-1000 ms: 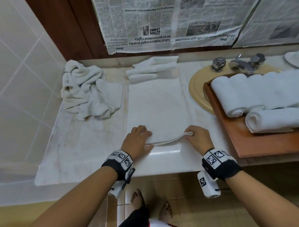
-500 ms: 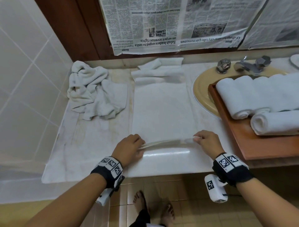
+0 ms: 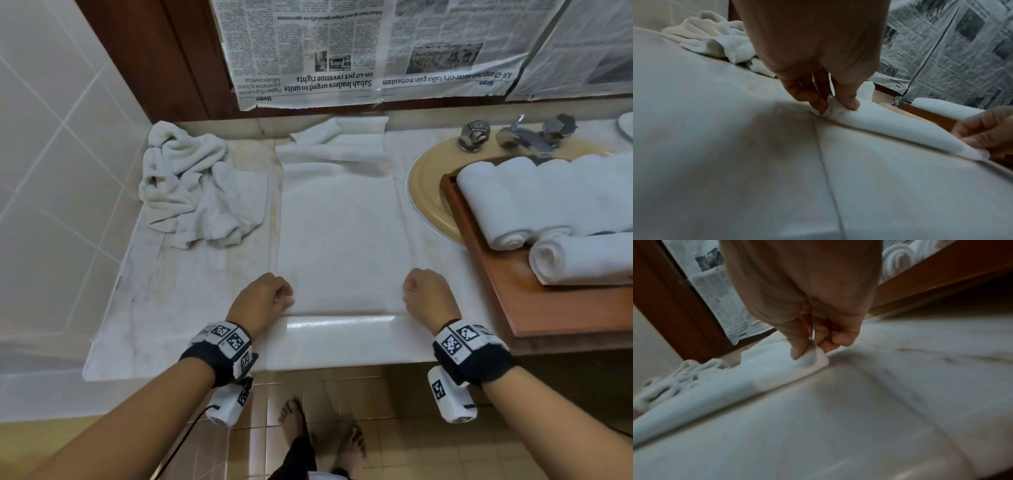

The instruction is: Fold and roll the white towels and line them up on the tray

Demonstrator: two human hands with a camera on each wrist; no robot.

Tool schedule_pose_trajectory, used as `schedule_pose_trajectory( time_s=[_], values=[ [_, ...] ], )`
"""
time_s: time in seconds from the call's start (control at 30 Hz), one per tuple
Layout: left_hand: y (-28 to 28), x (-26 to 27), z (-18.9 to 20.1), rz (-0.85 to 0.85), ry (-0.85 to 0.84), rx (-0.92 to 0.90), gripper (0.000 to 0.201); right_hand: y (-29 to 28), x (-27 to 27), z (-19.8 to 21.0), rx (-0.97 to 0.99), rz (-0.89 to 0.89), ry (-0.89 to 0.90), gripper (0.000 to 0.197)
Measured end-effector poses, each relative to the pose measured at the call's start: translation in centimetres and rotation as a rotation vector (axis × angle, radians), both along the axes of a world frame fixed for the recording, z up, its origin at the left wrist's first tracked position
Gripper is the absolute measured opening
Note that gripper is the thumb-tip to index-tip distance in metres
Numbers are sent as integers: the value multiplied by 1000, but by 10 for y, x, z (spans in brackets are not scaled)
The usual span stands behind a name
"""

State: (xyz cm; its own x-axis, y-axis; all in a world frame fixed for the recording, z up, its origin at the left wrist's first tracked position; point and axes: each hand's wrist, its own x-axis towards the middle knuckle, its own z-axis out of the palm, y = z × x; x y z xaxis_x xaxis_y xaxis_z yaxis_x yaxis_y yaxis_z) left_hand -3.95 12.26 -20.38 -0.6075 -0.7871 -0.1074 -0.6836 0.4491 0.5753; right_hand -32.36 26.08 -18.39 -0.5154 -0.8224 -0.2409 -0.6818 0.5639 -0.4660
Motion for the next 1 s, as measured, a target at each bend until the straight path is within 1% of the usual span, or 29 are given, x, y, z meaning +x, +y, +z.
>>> schedule_pose_trajectory(
  time_s=[0.07,0.13,0.17,0.23,0.27,0.3,0.33,0.37,0.4,0.47,0.5,0.53,0.57,0.6,0.67,0.73,0.8,0.83,0.9,0.93,0.97,1.0],
  values=[
    [2,3,-3,-148,23,-221,9,5,7,-7,-63,157,176,20],
    [5,9,-4,-279,0,-347,16,12,9,-16,-160,310,229,26],
    [6,11,-3,-317,-11,-371,16,15,8,-20,-197,357,233,27],
    [8,16,-3,-355,6,-390,7,20,8,-20,-194,401,219,21],
    [9,18,-3,-345,27,-372,12,21,7,-19,-178,421,213,21],
    [9,20,-4,-338,35,-351,22,23,5,-19,-161,444,217,25],
    [8,23,-5,-334,41,-338,27,24,4,-16,-137,469,230,30],
    [7,23,-5,-334,34,-345,24,26,2,-14,-116,500,252,34],
    [5,24,-5,-337,28,-357,17,26,0,-14,-109,532,284,35],
    [0,21,-6,-331,-2,-366,14,21,-4,-11,-98,576,308,31],
    [-1,18,-2,-309,-22,-324,15,17,-6,-8,-84,572,293,25],
    [-3,14,3,-266,-29,-273,22,14,-7,-4,-58,534,241,19],
    [-4,11,7,-200,-28,-190,31,11,-9,1,-30,457,149,16],
    [-6,8,12,-116,-45,-75,33,8,-11,6,-19,350,32,13],
    [-8,3,21,67,-70,150,23,1,-12,12,-26,141,-176,14],
    [-14,-7,25,235,-85,303,18,-10,-14,11,-31,-12,-244,12],
    [-21,-19,28,384,-168,391,22,-21,-13,7,-27,-117,-254,7],
    [-24,-25,31,424,-233,409,26,-25,-10,5,-27,-148,-248,6],
    [-28,-32,32,410,-345,358,30,-31,-1,0,-13,-158,-171,9],
    [-29,-34,31,362,-372,284,30,-32,3,-2,-12,-126,-88,11],
    [-29,-35,27,294,-363,175,29,-31,7,-4,-29,-64,17,14],
    [-28,-33,23,202,-321,28,28,-29,11,-5,-63,21,132,17]
  ],
)
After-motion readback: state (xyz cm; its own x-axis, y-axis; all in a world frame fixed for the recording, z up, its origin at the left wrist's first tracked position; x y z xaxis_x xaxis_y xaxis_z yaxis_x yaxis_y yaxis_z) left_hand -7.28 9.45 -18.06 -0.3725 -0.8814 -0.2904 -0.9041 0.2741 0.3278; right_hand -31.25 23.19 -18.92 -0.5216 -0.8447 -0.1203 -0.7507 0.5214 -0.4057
